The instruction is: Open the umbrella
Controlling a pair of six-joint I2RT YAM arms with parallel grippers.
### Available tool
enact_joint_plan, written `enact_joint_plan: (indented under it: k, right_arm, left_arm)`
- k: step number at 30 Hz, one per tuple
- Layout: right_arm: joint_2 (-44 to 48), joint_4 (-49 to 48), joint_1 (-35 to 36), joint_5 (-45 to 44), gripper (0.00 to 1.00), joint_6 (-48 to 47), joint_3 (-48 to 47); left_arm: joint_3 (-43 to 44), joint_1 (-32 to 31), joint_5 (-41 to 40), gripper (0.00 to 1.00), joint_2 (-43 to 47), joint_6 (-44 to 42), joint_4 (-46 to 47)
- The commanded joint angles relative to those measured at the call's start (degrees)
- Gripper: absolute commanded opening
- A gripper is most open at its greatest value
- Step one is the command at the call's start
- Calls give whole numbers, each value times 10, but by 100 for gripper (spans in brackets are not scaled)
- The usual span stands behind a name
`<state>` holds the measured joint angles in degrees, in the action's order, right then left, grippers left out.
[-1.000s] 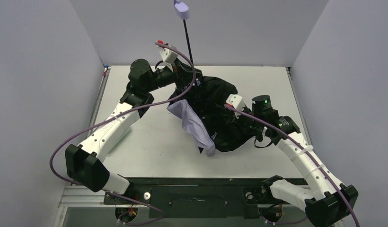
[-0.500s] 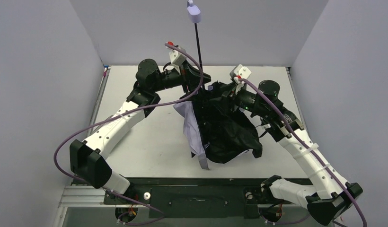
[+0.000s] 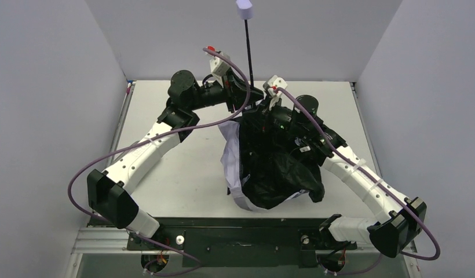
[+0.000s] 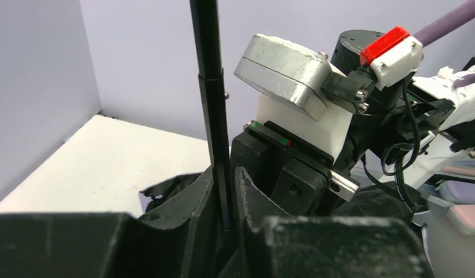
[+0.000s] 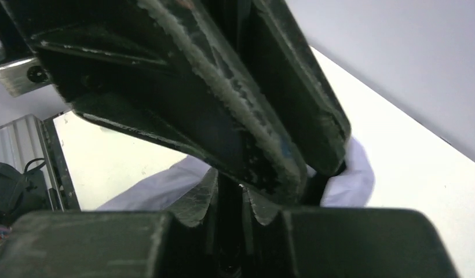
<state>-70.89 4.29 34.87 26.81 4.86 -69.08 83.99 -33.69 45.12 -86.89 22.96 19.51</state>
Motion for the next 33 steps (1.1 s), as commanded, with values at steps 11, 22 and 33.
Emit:
enact_joint_plan:
  k: [11,22,33]
  right_arm:
    - [47,-101,-36,-69,0,22,42]
    - [32,-116,-51,-61,0,37,24]
    - [42,-115,-58,-83,0,27,45]
  left_arm:
    - [-80,51,-27,76,116,-243,-200]
    - [-140,30,-172,54,89,-394,-358]
    - [-220,192,-240,41,120,-457,-360]
